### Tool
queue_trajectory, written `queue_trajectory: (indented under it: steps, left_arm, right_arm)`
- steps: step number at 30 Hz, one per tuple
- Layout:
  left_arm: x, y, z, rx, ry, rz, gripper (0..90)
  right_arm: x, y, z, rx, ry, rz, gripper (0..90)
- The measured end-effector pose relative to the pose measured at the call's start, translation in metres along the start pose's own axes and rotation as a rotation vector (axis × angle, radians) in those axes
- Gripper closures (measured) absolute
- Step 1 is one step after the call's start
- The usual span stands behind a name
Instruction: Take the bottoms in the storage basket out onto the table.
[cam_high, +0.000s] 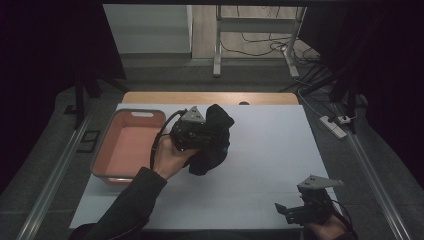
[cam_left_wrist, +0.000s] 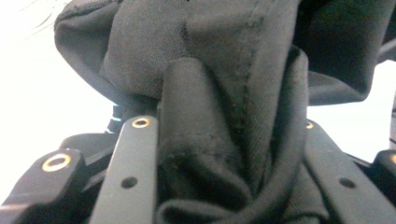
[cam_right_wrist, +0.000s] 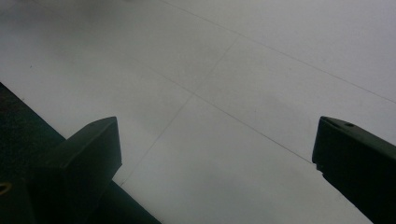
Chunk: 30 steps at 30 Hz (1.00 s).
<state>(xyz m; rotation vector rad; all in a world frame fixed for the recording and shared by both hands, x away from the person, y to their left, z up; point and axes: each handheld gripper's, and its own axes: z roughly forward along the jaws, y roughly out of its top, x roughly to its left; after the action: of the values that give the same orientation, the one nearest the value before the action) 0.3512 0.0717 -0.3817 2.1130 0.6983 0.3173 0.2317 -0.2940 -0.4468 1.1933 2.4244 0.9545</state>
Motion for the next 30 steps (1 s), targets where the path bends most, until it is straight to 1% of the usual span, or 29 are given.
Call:
queue_trajectory:
  steps: [6,10,14,21,26,30]
  left_arm:
    - [0.002,-0.003,0.013,0.007,-0.018,-0.01,63.4]
    - [0.005,-0.006,0.02,0.012,-0.02,-0.015,63.3]
    - [0.009,-0.01,0.028,0.017,-0.031,-0.04,63.1]
    - [0.013,-0.02,0.043,0.048,-0.041,-0.066,62.6]
    - [0.015,-0.027,0.053,0.07,-0.048,-0.072,62.2]
    - [0.014,-0.033,0.062,0.1,-0.053,-0.065,62.1]
  right_arm:
    - [0.0,0.0,0.0,0.001,-0.001,0.002,1.2]
    - [0.0,0.0,0.0,0.0,-0.002,0.004,1.1]
    - [0.0,0.0,0.0,0.0,-0.002,0.005,1.2]
    - [0.0,0.0,0.0,0.0,-0.002,0.003,1.2]
    - [0.0,0.0,-0.001,-0.001,-0.001,0.003,1.2]
    - [0.0,0.0,-0.001,-0.002,0.0,0.003,1.2]
